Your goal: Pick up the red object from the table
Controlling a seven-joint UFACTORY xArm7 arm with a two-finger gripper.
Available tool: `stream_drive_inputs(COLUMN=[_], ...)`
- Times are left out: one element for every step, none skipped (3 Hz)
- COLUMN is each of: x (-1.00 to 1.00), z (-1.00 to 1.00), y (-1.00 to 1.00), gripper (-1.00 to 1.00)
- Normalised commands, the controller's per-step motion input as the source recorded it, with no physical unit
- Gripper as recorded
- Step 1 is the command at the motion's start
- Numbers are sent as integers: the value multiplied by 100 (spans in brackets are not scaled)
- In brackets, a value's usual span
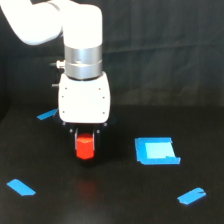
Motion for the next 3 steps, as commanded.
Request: stream_drive_inputs(x=[20,3,20], z=[92,89,94], y=[6,23,3], gripper=[-98,-96,-99])
